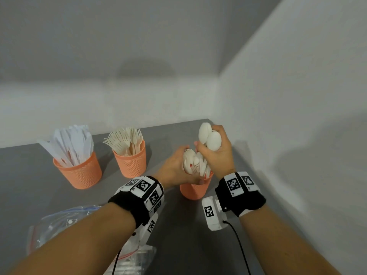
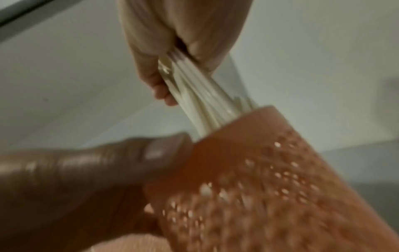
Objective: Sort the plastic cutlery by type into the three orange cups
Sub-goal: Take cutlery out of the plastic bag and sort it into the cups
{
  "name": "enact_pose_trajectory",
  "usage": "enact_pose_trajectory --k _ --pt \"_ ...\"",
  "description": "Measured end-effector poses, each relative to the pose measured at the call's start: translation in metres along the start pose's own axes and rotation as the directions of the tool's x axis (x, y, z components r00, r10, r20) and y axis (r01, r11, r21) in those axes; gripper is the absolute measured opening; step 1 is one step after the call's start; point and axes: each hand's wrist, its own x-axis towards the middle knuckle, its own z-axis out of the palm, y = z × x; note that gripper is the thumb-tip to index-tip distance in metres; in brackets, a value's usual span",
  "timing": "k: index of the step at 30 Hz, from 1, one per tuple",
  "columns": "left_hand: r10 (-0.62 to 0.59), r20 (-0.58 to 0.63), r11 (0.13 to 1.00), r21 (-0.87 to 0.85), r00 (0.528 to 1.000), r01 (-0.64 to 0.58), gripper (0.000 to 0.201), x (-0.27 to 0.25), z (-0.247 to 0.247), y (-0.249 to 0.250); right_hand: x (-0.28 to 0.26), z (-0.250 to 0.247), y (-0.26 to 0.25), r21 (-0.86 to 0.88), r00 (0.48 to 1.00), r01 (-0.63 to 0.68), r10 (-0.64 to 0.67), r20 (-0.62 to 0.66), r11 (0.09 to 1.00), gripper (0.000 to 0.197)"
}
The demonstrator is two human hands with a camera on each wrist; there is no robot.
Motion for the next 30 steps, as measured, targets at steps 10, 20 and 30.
enact_pose_trajectory --k 10,20,30 --pt "0.24 0.074 0.969 -0.08 0.968 -0.234 0.057 -0.008 -0.004 0.013 -0.001 0.004 0.011 -0.26 0.983 0.182 -0.183 0.02 0.948 0.043" --pt "0.059 0.085 0.978 0.195 0.995 -0.075 0.079 -0.033 -0.031 0.015 -0.002 -0.001 0.012 -0.803 0.878 0.212 0.251 0.407 0.558 0.054" --pt "-0.179 -0.118 0.88 0.424 0.977 0.213 0.018 -0.143 -0.127 -0.041 -0.074 0.109 -0.04 -0.285 0.73 0.358 -0.076 0.68 0.889 0.022"
